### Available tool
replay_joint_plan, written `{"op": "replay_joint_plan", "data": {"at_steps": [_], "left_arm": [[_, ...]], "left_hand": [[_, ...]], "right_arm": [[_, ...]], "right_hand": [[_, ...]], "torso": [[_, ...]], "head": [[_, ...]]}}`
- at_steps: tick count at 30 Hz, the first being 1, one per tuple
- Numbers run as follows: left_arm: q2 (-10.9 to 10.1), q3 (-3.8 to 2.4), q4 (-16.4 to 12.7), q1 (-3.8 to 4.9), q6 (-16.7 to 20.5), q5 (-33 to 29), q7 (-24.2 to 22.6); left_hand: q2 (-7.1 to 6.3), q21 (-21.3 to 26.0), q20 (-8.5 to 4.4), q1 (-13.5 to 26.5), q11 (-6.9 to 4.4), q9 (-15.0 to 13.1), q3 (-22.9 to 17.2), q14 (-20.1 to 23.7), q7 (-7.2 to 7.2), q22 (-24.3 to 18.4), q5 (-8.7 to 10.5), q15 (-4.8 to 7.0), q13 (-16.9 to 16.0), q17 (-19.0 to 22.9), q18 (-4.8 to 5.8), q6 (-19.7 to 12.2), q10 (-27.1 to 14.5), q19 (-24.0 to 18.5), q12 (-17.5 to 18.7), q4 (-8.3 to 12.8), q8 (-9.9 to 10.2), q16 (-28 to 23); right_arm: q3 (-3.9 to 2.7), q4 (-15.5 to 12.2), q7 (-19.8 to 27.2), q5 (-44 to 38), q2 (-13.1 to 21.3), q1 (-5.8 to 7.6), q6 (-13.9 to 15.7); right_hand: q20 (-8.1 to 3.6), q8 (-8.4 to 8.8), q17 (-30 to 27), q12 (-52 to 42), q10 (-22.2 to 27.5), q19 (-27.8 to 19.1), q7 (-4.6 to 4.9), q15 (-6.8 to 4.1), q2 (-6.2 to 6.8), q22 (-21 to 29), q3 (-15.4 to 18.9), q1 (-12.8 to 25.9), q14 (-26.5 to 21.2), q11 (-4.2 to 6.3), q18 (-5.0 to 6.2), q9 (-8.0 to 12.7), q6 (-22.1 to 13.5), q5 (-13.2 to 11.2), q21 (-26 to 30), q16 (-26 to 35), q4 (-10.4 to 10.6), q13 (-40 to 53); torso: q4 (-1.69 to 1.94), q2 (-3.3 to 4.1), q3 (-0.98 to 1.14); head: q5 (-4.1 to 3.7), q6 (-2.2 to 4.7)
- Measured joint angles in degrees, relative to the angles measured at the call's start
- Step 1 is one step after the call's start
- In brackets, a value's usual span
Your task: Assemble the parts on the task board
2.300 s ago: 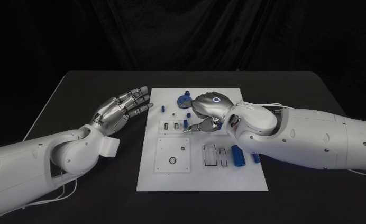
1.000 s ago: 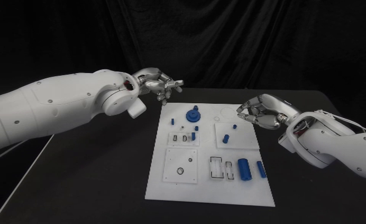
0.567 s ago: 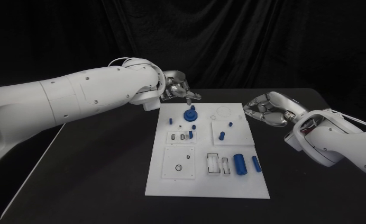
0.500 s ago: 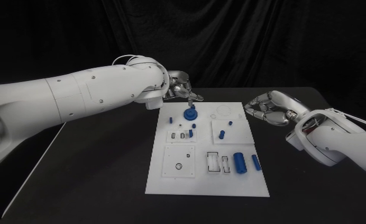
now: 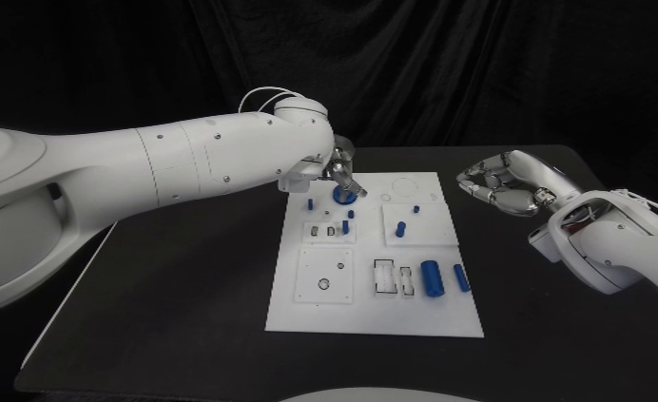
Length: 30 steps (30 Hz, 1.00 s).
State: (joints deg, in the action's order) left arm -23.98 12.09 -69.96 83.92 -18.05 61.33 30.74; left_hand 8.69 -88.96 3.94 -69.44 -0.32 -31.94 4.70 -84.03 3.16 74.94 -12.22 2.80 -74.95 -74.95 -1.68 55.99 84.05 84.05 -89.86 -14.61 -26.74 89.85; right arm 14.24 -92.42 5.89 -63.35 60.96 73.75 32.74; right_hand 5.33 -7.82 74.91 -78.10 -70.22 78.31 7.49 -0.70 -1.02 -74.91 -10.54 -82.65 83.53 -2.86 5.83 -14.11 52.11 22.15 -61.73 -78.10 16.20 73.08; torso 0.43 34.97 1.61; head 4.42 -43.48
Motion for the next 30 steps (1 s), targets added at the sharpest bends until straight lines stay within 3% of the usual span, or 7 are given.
{"op": "replay_joint_plan", "data": {"at_steps": [7, 13, 18, 20, 26, 30], "left_arm": [[1.1, 0.06, 2.2, -2.04, -1.1, 0.6, 2.8], [1.4, 0.05, 3.2, -2.86, -1.1, 0.9, 4.0], [2.0, 0.00, 3.9, -3.37, -1.5, 1.0, 4.6], [2.2, 0.00, 4.3, -3.82, -1.8, 1.0, 4.8], [2.8, 0.06, 5.5, -5.34, -1.8, 1.1, 5.1], [3.3, 0.05, 6.0, -5.79, -1.3, 1.1, 5.1]], "left_hand": [[-0.32, 0.1, -0.80, 2.1, -0.69, -4.9, -0.7, -0.1, -0.41, 0.0, 2.38, 0.73, 0.0, 0.0, -0.01, 0.4, -0.1, 0.0, 0.0, -0.7, -1.1, 0.0], [-0.16, 0.2, -1.20, 5.5, -1.09, -8.9, -0.2, -0.1, -0.83, 0.0, 5.02, 1.10, 0.0, 0.0, 0.00, 0.4, -0.1, 0.0, 0.0, -1.5, -1.7, 0.0], [0.19, 0.6, -1.41, 7.2, -1.10, -10.4, -0.1, 0.0, -1.03, 0.0, 6.23, 1.23, 0.0, 0.0, 0.00, 0.2, -0.1, -0.2, 0.0, -1.7, -1.7, 0.0], [0.19, 0.8, -1.41, 7.2, -1.09, -10.5, -0.1, 0.1, -1.05, 0.0, 6.23, 1.30, 0.0, 0.0, -0.01, 0.1, -0.1, -0.2, 0.0, -1.7, -1.1, 0.0], [-0.14, 1.4, -1.41, 7.6, -1.09, -8.5, 0.0, 0.1, -0.27, 0.0, 5.94, 1.30, 0.0, 0.0, 0.00, -0.7, -0.1, -0.2, 0.0, -1.2, 4.9, 0.0], [-0.32, 1.4, -1.41, 7.4, -0.90, -7.7, -0.1, 0.1, 0.02, 0.0, 5.41, 1.30, 0.0, 0.0, -0.01, -0.4, 0.1, -0.2, 0.0, -1.2, 6.7, 0.0]], "right_arm": [[0.00, -0.1, 0.0, 0.0, 0.2, -0.28, 0.4], [0.00, 0.0, -0.1, 0.1, 0.1, -0.41, 0.5], [0.00, 0.0, -0.2, 0.1, 0.0, -0.52, 0.5], [0.00, -0.1, -0.2, 0.1, 0.0, -0.59, 0.5], [0.00, -0.5, -0.2, 0.1, 0.1, -0.90, 0.5], [0.00, -0.5, -0.1, 0.1, 0.2, -1.15, 0.6]], "right_hand": [[-0.01, 0.00, 0.0, -0.3, -0.5, 0.4, 0.14, 0.00, 0.28, 0.0, -0.3, -0.3, 0.0, -0.10, 0.00, 0.1, 0.1, 1.1, -0.8, -0.7, -0.1, 0.5], [-0.01, 0.00, 0.0, -0.3, -0.5, 0.4, 0.21, 0.00, 0.28, 0.0, -0.6, -0.3, 0.0, -0.10, 0.00, 0.1, 0.2, 1.5, -0.8, -0.9, -0.2, 0.5], [-0.01, 0.23, 0.0, -0.3, -0.7, 0.4, 0.00, 0.00, 0.28, 0.0, -0.6, -0.3, 0.0, -0.30, 0.00, 0.2, 0.4, 1.5, -0.8, -0.9, -0.2, 0.5], [0.09, 0.23, 0.0, -0.6, -0.8, 0.5, 0.00, 0.07, 0.28, 0.0, -0.9, -0.3, 0.1, -0.41, -0.01, 0.2, 0.4, 1.5, -1.1, -0.9, 0.1, 0.5], [0.20, 0.46, 0.0, -0.7, -1.3, 0.6, 0.21, 0.15, -0.12, 0.0, -0.7, 0.9, 0.2, -0.51, -0.01, 0.4, 0.6, 1.2, -1.5, -1.3, 0.2, 0.8], [0.40, 0.46, 0.0, -0.9, -1.3, 0.8, 0.21, 0.15, -0.12, 0.0, -0.7, 0.9, 0.1, -0.51, 0.00, 0.4, 0.6, 1.2, -1.8, -1.6, 0.2, 0.9]], "torso": [[0.10, -0.14, -0.01], [0.19, -0.33, -0.04], [0.18, -0.40, -0.07], [0.14, -0.40, -0.05], [0.04, -0.40, -0.02], [-0.01, -0.43, 0.03]], "head": [[0.12, -0.98], [0.41, -1.87], [0.43, -2.30], [0.45, -2.44], [0.57, -3.03], [0.59, -3.43]]}}
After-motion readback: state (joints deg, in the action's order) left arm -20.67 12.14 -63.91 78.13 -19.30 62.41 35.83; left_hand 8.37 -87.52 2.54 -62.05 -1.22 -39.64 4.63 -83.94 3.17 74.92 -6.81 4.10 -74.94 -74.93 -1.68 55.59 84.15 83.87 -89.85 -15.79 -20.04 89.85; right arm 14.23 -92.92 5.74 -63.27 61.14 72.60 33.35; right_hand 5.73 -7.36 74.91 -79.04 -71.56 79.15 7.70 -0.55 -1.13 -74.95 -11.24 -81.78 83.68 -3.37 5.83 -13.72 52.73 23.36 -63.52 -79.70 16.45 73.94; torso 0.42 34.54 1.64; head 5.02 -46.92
